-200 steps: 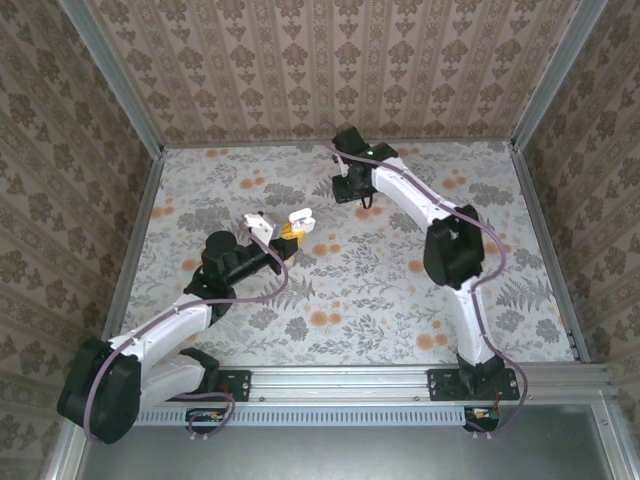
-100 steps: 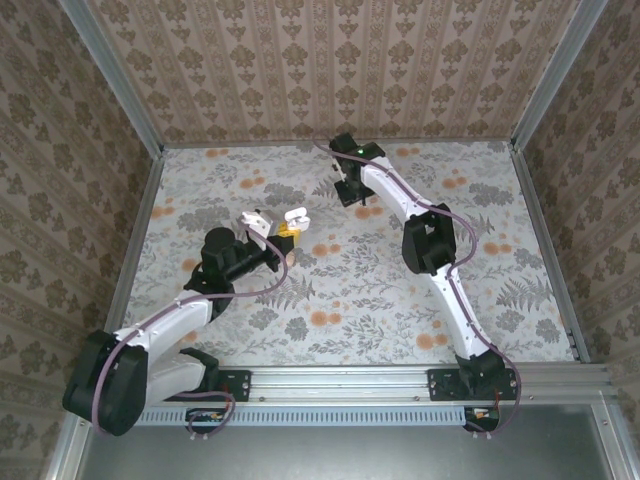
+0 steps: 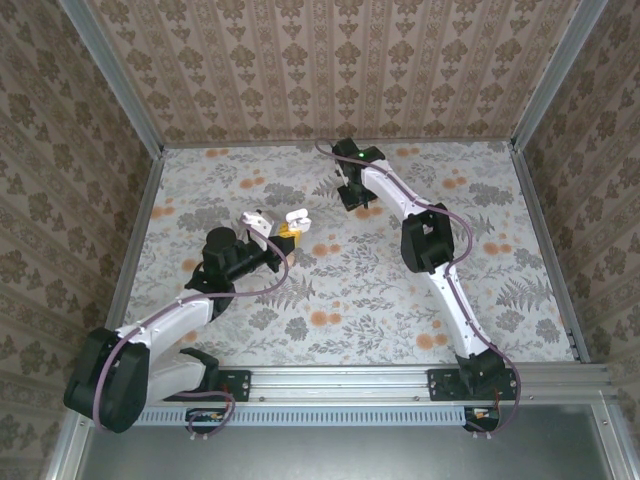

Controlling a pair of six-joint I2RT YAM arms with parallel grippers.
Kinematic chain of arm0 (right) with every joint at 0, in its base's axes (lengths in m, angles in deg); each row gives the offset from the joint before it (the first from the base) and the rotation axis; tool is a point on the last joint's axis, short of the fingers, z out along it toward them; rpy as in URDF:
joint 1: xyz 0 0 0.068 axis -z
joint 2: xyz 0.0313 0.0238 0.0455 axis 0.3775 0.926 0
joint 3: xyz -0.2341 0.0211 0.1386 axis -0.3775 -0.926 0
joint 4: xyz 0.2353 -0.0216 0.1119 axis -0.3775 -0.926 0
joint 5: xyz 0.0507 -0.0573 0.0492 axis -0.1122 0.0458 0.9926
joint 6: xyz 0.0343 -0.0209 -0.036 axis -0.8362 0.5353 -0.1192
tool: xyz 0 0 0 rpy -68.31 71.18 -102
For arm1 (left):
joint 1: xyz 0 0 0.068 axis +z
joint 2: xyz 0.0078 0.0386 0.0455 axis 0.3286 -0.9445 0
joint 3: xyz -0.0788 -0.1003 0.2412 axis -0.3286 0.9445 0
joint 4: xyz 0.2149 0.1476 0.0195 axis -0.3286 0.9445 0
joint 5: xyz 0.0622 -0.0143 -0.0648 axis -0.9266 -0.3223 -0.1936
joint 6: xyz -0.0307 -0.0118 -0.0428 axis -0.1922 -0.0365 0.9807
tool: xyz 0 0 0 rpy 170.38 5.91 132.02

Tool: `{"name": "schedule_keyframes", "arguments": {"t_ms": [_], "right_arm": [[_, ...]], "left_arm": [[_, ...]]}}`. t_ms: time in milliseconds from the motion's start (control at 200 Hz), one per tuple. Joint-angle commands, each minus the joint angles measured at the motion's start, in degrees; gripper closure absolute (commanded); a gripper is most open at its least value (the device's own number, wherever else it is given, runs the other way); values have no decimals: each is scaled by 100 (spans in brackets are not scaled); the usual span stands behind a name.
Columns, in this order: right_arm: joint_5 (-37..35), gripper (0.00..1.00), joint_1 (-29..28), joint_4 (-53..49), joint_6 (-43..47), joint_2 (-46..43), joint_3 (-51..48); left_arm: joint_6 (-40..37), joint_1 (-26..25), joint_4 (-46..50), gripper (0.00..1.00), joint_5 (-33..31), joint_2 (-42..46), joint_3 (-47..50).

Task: Insert wireless bluetooth earbuds into charging case

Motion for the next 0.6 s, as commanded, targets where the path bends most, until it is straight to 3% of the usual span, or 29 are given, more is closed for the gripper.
{"name": "schedule_keyframes", "arguments": {"t_ms": [0, 285, 595], "right_arm": [[-135, 58, 1, -134, 149, 198, 178], [-150, 76, -2, -226, 186, 206, 178], [106, 82, 11, -291, -215, -367, -475]], "left_arm": [[2, 47, -130, 100, 164, -2, -180], [32, 45, -119, 100, 176, 31, -203], [100, 40, -105, 100, 209, 129, -173]]}}
